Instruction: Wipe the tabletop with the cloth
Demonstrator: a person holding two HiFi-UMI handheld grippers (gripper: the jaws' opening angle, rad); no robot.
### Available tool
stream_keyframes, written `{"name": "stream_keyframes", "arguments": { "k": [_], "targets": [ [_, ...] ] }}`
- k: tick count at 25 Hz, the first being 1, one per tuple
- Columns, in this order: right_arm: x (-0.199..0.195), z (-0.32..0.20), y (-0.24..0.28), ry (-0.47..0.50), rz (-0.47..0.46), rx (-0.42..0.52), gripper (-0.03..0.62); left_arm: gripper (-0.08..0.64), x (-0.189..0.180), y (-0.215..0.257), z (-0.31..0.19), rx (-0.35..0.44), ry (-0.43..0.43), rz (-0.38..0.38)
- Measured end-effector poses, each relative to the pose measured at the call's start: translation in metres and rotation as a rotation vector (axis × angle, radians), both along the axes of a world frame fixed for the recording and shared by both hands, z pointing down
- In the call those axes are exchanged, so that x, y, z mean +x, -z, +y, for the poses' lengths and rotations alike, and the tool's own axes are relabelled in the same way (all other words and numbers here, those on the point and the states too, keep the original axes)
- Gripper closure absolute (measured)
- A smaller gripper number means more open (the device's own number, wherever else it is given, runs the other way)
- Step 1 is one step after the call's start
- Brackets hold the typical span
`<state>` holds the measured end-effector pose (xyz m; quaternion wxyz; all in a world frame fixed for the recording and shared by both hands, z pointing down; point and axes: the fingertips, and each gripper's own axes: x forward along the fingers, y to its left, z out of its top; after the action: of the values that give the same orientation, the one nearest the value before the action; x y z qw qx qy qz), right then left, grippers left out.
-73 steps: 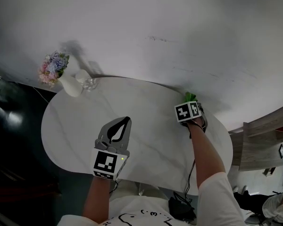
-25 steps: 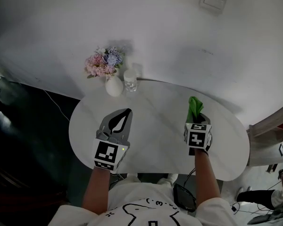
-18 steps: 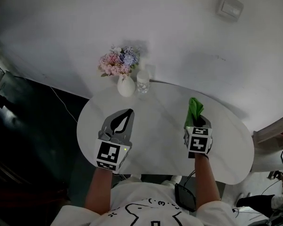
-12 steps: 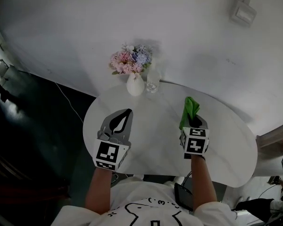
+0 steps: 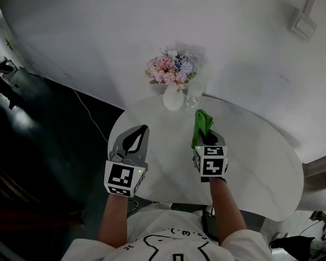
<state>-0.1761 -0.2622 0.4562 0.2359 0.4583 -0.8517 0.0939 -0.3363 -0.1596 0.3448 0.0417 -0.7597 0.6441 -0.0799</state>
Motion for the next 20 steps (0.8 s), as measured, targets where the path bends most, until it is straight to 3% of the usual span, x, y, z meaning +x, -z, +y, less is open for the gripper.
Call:
{"name": "stream_keyframes", "arguments": {
  "k": [9, 20],
  "targets": [
    [-0.089, 0.022, -0.024, 0.165, -0.030, -0.077, 0.548, 0.541, -0.047, -0.013, 0.019, -0.018, 0.084, 0.018],
    [-0.183, 0.035, -0.052, 0.303, -0.080, -0.182, 0.548, 0.541, -0.072, -0.040, 0.029, -0.065, 0.142, 0.060]
  ]
}}
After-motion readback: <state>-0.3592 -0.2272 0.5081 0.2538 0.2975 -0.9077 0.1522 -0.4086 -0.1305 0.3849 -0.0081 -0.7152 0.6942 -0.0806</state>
